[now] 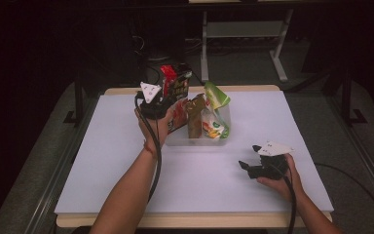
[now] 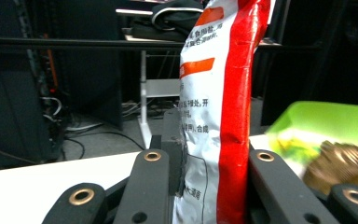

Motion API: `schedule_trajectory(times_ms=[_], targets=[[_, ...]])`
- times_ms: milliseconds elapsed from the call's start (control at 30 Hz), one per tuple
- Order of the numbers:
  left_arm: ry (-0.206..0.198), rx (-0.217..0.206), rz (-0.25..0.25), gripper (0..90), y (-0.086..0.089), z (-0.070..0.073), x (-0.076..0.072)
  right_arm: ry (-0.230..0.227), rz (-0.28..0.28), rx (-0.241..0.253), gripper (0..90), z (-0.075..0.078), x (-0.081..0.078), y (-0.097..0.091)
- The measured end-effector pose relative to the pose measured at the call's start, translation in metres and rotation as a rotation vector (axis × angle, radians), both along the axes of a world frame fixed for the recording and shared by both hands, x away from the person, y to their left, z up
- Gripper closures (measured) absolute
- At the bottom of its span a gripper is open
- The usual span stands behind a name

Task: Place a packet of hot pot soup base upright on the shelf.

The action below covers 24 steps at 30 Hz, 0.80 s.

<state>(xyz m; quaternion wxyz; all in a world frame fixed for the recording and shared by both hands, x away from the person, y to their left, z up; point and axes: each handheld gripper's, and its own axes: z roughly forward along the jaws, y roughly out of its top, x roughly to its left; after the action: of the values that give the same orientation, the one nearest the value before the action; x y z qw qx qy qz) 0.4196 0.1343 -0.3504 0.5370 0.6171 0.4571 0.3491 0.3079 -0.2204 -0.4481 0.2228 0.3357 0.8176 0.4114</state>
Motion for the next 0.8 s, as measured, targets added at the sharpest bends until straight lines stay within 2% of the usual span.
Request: schedule_trajectory(times_ms=[133,200,300,500,567,633,800], targets=[[0.022,0.02,-0.043,74.5,-0.001,-0.011,-0.005,0.001,0.001,-0.001,22.2,0.0,0.0,0.001],[0.037,0.003,-0.057,74.0,0.002,-0.016,-0.006,0.004,0.002,-0.001,22.2,0.0,0.0,0.001],[0.051,0.008,-0.082,73.5,0.008,-0.015,-0.008,0.004,0.004,-0.005,22.2,-0.001,0.0,0.001],[0.109,0.088,-0.159,72.1,0.014,-0.007,-0.006,0.009,0.005,-0.008,22.5,-0.001,0.0,0.001],[0.132,0.122,-0.168,71.8,0.014,-0.004,-0.004,0.01,0.007,-0.01,22.6,-0.001,0.0,0.002],[0.158,0.133,-0.184,71.5,0.013,-0.002,-0.002,0.015,0.009,-0.012,22.6,-0.001,0.0,0.002],[0.197,0.211,-0.2,71.8,0.007,0.004,0.001,0.036,0.028,-0.026,22.7,-0.003,0.0,0.004]])
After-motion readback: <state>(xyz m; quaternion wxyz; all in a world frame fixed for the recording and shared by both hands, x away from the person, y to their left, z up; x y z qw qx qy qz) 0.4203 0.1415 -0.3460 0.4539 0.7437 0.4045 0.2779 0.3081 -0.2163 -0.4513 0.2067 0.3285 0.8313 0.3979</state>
